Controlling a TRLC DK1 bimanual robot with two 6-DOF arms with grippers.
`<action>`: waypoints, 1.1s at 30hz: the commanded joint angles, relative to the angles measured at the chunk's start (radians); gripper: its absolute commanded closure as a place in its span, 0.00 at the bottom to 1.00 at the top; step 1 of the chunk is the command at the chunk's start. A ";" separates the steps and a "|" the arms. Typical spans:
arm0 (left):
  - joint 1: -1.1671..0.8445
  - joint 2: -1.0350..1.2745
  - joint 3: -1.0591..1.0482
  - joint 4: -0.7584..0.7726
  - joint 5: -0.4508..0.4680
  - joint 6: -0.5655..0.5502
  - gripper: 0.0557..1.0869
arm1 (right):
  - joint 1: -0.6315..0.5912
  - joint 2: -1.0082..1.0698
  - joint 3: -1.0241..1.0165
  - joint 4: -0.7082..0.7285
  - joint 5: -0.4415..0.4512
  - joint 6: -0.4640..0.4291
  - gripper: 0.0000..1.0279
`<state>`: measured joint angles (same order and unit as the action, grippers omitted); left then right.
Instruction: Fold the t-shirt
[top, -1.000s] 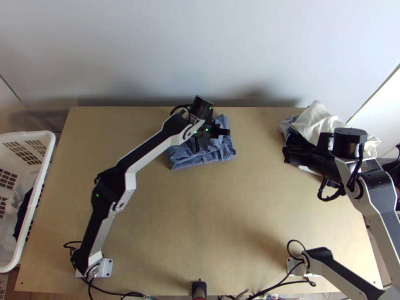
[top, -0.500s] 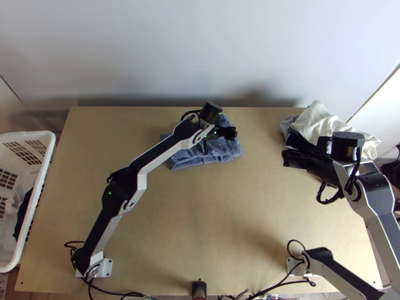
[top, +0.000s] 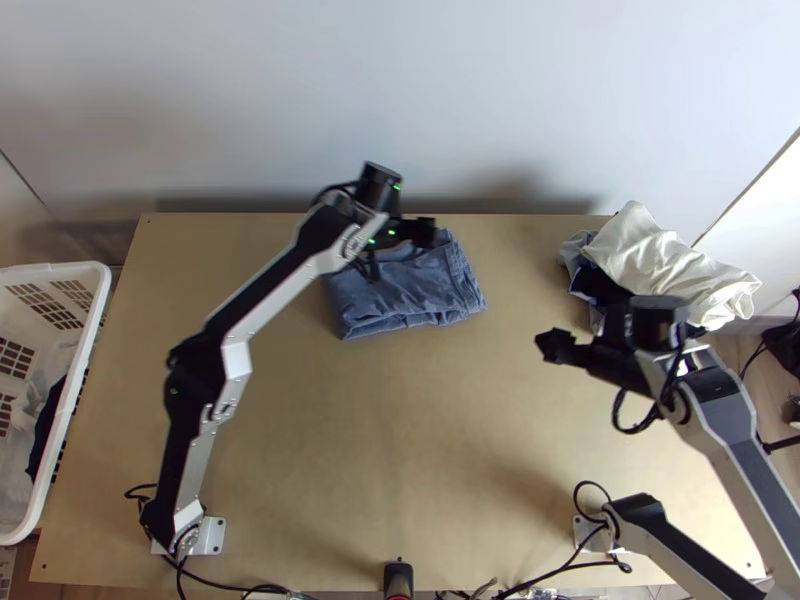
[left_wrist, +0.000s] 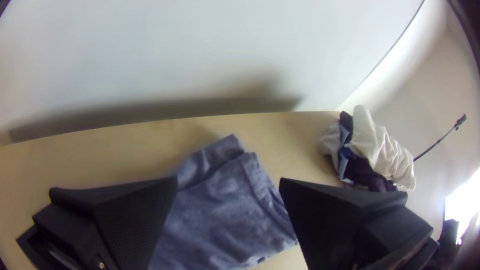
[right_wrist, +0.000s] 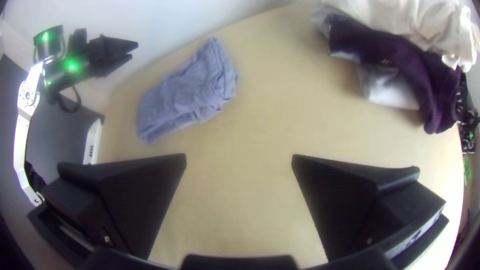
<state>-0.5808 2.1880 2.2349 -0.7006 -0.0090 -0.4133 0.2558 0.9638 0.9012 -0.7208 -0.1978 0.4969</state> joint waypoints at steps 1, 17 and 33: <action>0.101 -0.117 -0.043 -0.214 -0.006 0.042 0.05 | 0.045 -0.019 -0.214 0.281 -0.018 0.135 0.05; 0.220 -0.389 -0.187 -0.267 -0.075 0.007 0.05 | 0.201 0.392 -0.260 0.787 -0.017 0.270 0.05; 0.349 -0.649 -0.434 -0.232 -0.092 0.007 0.05 | 0.243 0.698 -0.148 1.014 -0.015 0.321 0.05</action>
<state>-0.2890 1.6348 1.8900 -0.9432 -0.0990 -0.4053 0.4843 1.5478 0.6991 0.2035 -0.2142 0.7971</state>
